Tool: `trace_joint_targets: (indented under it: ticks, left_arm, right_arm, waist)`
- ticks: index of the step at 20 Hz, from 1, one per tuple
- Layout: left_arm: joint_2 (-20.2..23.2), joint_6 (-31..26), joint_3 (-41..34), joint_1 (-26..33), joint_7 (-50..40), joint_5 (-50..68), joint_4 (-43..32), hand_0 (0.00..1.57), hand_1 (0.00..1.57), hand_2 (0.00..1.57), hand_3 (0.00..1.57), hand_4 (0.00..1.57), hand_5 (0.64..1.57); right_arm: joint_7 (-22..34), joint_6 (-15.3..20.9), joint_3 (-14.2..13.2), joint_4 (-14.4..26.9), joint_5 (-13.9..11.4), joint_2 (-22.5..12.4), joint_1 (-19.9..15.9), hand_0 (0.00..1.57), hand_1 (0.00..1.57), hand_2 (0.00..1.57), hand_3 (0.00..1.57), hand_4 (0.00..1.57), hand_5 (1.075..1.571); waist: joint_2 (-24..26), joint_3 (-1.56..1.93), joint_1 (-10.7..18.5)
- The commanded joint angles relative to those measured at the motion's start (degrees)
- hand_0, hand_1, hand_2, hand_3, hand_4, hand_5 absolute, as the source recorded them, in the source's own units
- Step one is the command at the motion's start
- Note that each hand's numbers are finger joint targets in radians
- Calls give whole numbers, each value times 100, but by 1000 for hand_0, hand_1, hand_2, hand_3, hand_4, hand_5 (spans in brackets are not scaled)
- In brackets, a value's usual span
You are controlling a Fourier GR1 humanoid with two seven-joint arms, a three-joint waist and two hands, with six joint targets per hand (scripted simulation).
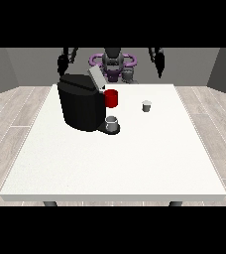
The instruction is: Insert the coffee pod into the coffee machine and close the lid
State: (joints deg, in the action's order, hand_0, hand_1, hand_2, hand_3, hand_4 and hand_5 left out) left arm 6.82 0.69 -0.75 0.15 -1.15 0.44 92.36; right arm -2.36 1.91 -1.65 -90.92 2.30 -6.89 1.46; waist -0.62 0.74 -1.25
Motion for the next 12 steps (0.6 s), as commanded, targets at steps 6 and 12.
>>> trace_joint_targets:
  ticks: [6, 12]
  left_arm:
    - [722, -822, 328, 63, 756, -564, -91, 0, 0, 0, 0, 0, 1571]
    - [1215, -943, 184, -394, 1287, -1085, -689, 0, 0, 0, 0, 0, 1571]
  right_arm:
    - [224, -183, 174, 198, 49, 137, -27, 0, 0, 0, 0, 0, 1571]
    - [426, 1051, 383, 15, -1197, 309, -489, 0, 0, 0, 0, 0, 1571]
  waist:
    - [119, -75, 117]
    - [-219, -81, -108]
